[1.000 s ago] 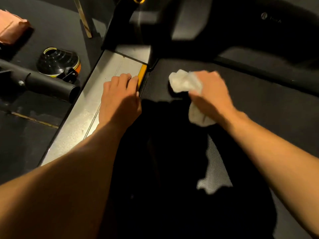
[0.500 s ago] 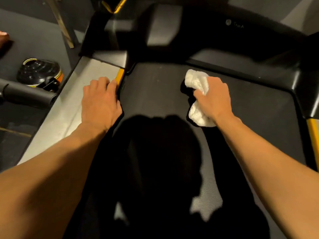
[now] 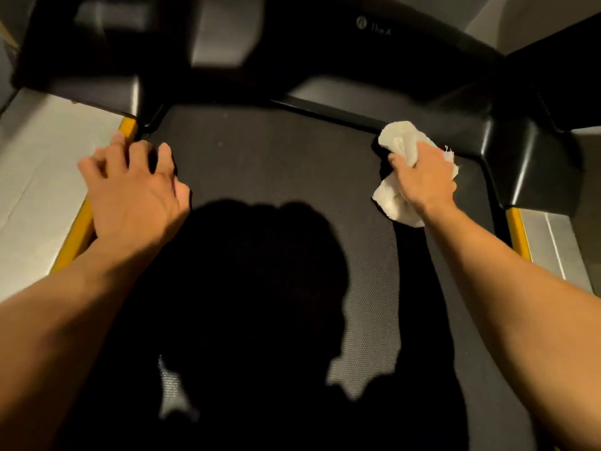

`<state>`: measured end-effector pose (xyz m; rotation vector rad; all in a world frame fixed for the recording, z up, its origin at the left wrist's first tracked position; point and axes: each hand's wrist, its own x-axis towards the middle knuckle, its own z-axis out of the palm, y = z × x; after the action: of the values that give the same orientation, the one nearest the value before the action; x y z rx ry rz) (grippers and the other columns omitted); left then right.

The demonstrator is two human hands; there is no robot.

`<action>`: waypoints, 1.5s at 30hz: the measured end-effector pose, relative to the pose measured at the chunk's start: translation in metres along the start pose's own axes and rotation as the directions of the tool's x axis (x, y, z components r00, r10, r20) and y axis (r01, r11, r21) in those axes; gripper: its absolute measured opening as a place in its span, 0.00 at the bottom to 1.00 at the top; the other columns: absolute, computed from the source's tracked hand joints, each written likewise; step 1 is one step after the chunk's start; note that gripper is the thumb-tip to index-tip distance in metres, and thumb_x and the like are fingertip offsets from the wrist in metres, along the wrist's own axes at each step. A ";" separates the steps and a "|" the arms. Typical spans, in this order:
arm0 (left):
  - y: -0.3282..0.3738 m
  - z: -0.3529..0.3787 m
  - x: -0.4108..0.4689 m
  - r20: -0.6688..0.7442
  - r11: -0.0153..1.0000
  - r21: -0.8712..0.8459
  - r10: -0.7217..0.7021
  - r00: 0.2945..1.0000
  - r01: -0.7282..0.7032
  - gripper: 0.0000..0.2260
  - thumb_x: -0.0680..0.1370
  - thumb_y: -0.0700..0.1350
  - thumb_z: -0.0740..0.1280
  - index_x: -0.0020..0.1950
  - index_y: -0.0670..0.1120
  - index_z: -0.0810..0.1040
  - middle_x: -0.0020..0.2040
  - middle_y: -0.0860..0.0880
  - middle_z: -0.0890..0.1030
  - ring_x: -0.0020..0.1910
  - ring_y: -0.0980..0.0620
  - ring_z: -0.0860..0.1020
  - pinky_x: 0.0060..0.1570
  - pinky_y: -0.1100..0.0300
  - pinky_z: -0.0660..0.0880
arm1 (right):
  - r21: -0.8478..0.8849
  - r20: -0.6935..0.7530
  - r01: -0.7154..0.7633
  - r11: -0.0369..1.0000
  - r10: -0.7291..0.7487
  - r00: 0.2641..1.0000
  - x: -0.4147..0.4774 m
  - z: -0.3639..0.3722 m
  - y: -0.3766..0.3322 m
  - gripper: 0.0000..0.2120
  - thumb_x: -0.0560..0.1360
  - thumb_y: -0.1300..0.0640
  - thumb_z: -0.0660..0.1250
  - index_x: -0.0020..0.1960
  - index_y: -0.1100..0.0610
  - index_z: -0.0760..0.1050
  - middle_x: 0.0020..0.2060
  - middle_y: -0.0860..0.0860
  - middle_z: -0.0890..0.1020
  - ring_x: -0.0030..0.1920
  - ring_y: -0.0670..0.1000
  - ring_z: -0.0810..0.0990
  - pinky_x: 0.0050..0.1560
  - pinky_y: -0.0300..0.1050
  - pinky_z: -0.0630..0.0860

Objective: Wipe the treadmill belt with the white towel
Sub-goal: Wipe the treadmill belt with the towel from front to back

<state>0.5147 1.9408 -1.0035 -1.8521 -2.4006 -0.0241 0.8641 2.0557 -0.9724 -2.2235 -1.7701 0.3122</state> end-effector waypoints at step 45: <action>0.021 -0.007 -0.011 0.115 0.998 0.006 0.065 0.991 -0.066 0.25 0.76 0.39 0.61 0.74 0.38 0.63 0.71 0.33 0.63 0.70 0.30 0.59 0.69 0.33 0.52 | -0.118 -0.012 0.120 0.986 -0.122 0.992 -0.034 -0.022 0.052 0.10 0.71 0.54 0.59 0.46 0.55 0.77 0.47 0.58 0.80 0.50 0.62 0.75 0.48 0.51 0.71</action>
<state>0.5378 1.9353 -0.9988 -1.9787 -2.4059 0.1028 0.9114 2.0095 -0.9701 -2.1750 -1.9495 0.1643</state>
